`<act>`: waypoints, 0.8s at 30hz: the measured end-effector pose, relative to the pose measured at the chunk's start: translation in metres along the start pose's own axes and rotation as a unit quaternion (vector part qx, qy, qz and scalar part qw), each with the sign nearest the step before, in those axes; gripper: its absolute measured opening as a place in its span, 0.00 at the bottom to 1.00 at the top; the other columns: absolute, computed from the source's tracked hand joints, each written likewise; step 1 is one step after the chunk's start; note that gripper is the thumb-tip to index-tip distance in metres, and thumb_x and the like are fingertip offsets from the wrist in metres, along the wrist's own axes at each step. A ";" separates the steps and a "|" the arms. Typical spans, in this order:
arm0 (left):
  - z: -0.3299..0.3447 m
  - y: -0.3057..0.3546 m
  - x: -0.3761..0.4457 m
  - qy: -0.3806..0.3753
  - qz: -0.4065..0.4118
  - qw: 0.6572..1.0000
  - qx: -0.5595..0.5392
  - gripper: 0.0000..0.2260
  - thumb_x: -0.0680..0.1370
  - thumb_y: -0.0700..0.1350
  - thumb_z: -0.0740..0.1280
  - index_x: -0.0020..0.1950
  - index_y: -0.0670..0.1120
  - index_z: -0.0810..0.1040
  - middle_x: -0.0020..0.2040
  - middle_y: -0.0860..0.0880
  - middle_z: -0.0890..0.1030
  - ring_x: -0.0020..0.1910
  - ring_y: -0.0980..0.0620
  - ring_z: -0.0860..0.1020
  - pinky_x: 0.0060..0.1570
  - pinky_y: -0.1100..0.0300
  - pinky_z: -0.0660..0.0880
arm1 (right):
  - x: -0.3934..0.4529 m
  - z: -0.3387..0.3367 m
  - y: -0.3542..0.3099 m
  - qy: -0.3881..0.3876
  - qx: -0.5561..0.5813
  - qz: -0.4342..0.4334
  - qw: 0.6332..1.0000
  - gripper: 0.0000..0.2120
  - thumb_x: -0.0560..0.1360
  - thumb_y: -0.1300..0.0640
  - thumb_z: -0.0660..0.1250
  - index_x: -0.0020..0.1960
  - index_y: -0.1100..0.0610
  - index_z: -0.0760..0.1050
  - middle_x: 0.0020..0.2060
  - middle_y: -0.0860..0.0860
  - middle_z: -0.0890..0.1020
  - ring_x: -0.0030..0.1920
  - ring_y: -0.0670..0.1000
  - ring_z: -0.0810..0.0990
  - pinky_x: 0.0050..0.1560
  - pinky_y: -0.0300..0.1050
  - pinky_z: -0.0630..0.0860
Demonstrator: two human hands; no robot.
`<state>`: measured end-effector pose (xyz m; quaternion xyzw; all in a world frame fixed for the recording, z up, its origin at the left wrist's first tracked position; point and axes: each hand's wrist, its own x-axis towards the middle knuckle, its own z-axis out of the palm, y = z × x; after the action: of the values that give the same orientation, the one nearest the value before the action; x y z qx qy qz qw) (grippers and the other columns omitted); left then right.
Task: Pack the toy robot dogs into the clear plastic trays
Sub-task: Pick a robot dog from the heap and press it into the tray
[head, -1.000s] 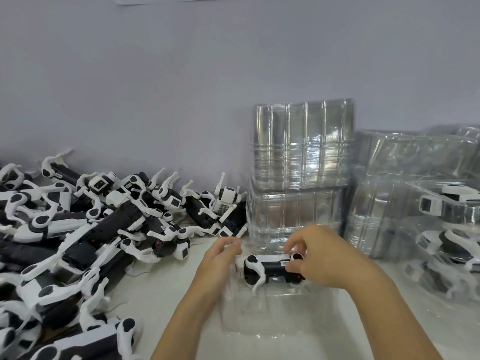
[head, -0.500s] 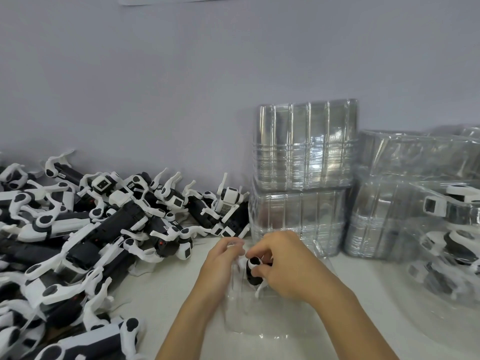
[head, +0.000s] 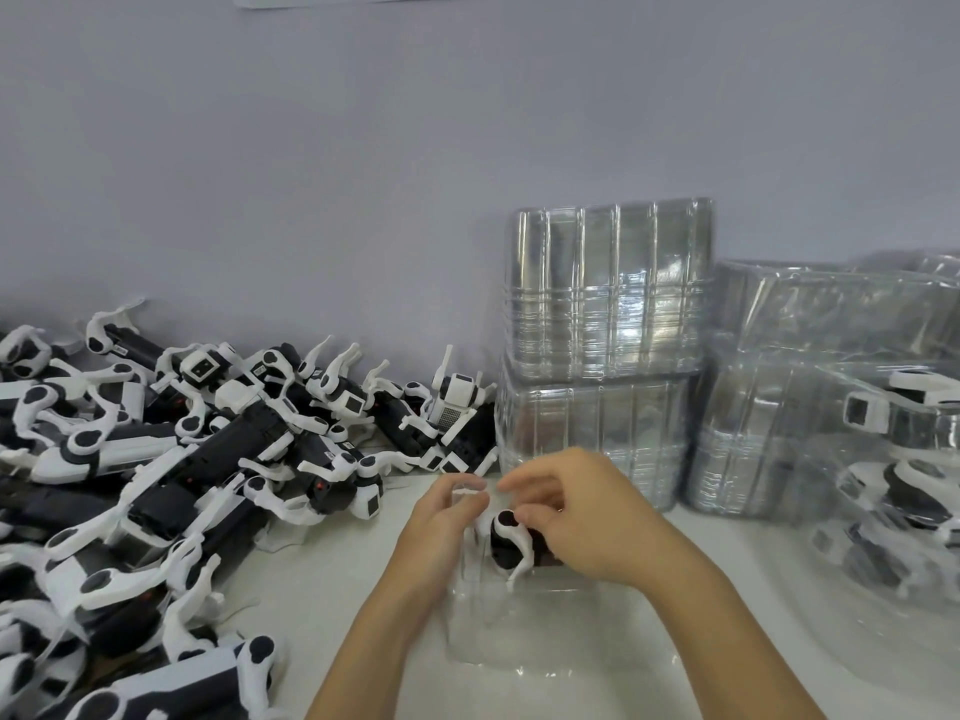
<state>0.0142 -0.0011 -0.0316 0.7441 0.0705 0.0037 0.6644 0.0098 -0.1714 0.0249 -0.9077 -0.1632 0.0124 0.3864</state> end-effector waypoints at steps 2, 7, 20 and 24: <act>-0.001 0.001 -0.001 0.002 0.007 1.000 0.006 0.06 0.79 0.46 0.68 0.51 0.57 0.82 0.56 0.50 0.82 0.57 0.56 0.78 0.50 0.60 0.70 | -0.001 -0.012 0.005 0.031 -0.012 0.009 0.999 0.11 0.77 0.57 0.72 0.56 0.45 0.82 0.44 0.39 0.83 0.45 0.35 0.79 0.40 0.22 0.70; 0.000 0.017 0.000 0.078 0.131 0.976 0.155 0.06 0.78 0.48 0.71 0.54 0.56 0.79 0.51 0.56 0.81 0.52 0.67 0.76 0.46 0.75 0.68 | -0.009 -0.041 0.028 0.075 -0.076 0.077 0.991 0.04 0.72 0.49 0.76 0.44 0.43 0.82 0.44 0.43 0.78 0.44 0.40 0.75 0.37 0.30 0.65; 0.021 0.023 -0.008 -0.002 0.115 0.952 0.285 0.20 0.73 0.55 0.75 0.61 0.61 0.71 0.60 0.58 0.70 0.59 0.56 0.71 0.55 0.61 0.67 | -0.007 -0.031 0.031 0.075 -0.052 0.134 0.987 0.08 0.69 0.51 0.80 0.41 0.44 0.81 0.46 0.44 0.76 0.45 0.41 0.74 0.41 0.35 0.67; 0.023 0.030 -0.014 -0.002 0.203 0.914 0.350 0.10 0.74 0.56 0.74 0.52 0.65 0.78 0.64 0.61 0.69 0.68 0.60 0.65 0.67 0.54 0.60 | -0.007 -0.030 0.032 0.078 -0.045 0.144 0.986 0.07 0.68 0.50 0.80 0.40 0.44 0.82 0.48 0.44 0.76 0.47 0.43 0.75 0.45 0.38 0.68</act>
<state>0.0061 -0.0285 -0.0030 0.9273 -0.0869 0.1120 0.3464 0.0170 -0.2152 0.0229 -0.9362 -0.0008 -0.0103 0.3512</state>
